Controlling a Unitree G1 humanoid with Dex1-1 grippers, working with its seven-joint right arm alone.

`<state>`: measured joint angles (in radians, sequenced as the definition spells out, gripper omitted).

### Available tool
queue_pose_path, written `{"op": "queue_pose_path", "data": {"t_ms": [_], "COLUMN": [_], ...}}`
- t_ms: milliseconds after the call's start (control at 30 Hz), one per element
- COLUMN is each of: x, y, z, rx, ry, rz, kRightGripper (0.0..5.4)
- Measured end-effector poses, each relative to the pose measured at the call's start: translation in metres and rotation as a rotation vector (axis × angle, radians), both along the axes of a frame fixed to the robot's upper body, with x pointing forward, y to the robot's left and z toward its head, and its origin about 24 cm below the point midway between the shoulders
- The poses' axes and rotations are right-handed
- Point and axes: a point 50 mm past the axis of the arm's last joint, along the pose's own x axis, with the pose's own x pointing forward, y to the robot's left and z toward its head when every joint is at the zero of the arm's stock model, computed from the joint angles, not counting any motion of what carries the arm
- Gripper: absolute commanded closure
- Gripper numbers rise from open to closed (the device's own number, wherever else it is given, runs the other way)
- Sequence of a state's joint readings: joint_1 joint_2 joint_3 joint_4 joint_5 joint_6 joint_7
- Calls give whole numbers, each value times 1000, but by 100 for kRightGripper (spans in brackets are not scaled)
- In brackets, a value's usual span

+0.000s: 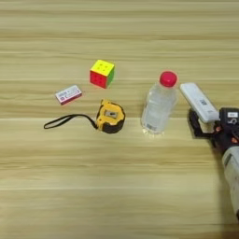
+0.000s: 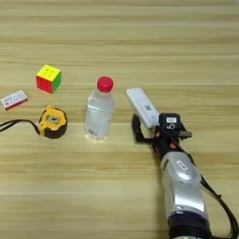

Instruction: Move the objects on the table

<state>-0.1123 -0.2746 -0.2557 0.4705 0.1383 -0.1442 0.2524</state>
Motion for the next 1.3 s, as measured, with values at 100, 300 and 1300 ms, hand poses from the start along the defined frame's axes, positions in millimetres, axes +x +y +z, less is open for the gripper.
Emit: {"op": "queue_pose_path", "data": {"t_ms": [100, 300, 1300], "x": [0, 1, 3], "y": [1, 1, 2], "z": [0, -1, -2], "rx": [0, 2, 12], "ry": [0, 1, 1], "rz": [6, 18, 25], "kRightGripper": [5, 5, 252]}}
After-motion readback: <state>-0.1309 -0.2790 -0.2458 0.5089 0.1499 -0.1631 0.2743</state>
